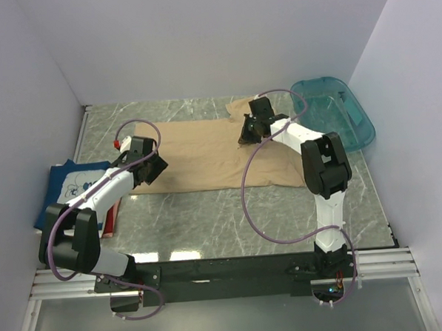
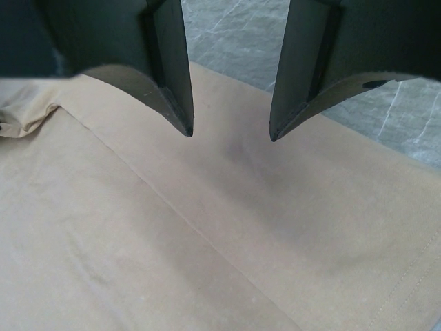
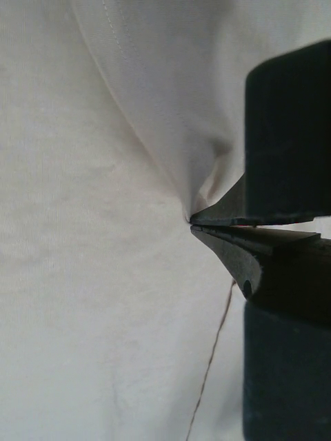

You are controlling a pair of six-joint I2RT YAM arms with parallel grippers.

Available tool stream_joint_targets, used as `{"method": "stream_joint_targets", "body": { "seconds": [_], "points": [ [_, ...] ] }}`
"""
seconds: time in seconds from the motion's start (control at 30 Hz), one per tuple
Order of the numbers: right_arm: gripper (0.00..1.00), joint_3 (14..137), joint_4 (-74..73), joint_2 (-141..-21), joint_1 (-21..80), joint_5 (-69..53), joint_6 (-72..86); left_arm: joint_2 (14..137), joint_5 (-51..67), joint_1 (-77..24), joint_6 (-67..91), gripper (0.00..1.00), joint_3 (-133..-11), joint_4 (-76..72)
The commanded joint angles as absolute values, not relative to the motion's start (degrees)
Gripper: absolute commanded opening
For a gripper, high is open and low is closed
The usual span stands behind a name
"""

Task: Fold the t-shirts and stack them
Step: Fold the tshirt

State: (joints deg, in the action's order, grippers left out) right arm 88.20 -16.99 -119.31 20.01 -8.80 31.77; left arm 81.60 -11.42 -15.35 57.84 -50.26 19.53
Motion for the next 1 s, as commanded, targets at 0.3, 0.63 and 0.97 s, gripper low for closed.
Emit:
{"method": "stream_joint_targets", "body": {
  "seconds": [0.3,0.63,0.97],
  "points": [
    [0.35,91.23,-15.03,-120.32,20.3,-12.92,28.48,81.91,-11.87,-14.68,56.95,0.57,-49.04,18.55],
    [0.54,72.37,-13.36,-100.22,18.11,-5.19,33.12,83.93,-9.75,-9.76,55.81,0.55,-49.3,14.59],
    [0.56,57.49,-8.71,-95.71,9.5,-5.36,39.55,92.81,-10.89,-8.17,58.27,0.52,-52.12,12.66]
  ]
}}
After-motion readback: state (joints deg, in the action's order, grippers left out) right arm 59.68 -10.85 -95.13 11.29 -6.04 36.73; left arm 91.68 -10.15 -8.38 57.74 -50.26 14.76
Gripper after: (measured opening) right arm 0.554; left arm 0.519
